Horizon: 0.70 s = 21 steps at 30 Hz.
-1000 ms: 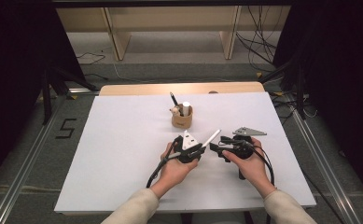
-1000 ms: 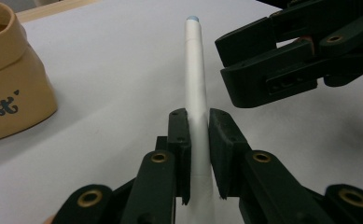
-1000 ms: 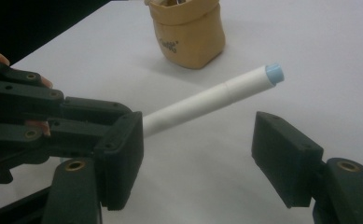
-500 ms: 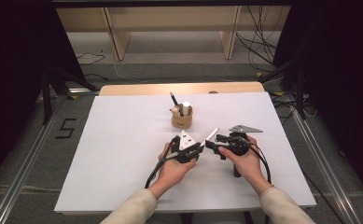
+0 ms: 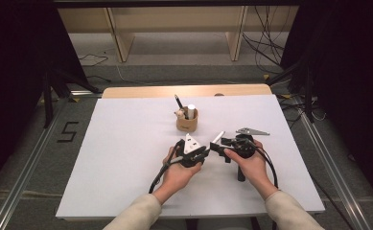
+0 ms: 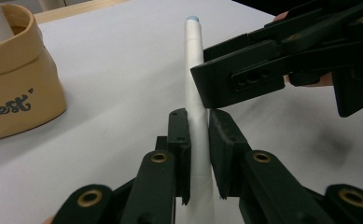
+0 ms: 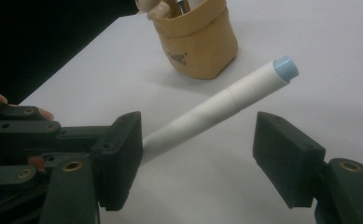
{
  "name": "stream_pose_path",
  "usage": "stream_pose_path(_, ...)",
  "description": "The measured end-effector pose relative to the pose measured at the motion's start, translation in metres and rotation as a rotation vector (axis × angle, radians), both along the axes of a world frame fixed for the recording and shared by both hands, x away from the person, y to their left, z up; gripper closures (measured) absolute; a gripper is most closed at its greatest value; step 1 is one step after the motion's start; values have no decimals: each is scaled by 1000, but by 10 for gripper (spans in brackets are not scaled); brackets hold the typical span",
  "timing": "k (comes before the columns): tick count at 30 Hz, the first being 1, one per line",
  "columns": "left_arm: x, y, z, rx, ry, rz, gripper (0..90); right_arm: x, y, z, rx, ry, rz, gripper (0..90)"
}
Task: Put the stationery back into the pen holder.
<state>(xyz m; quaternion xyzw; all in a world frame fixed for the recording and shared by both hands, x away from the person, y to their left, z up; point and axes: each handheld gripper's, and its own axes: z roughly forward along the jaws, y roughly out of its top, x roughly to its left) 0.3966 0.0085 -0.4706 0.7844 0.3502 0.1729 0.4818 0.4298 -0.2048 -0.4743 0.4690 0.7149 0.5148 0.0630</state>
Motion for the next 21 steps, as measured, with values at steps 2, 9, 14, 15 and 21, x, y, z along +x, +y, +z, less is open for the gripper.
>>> stream_pose_path(2, 0, 0, 0, -3, -1, 1, 790, 1, 0, 0, 9, 4, -3, 335)
stream_pose_path(9, 0, -1, -1, -1, 3, -3, 790, 2, 2, -1, 20, 6, -5, 337)
stream_pose_path(14, -1, -2, -2, 1, 6, -3, 790, 4, 2, 0, 26, 5, -12, 337)
stream_pose_path(15, -1, -2, -2, 0, 6, -2, 790, 4, 3, 0, 25, 5, -13, 338)
stream_pose_path(21, -1, -2, -2, -1, 8, -3, 790, 6, 3, -1, 28, 5, -20, 346)
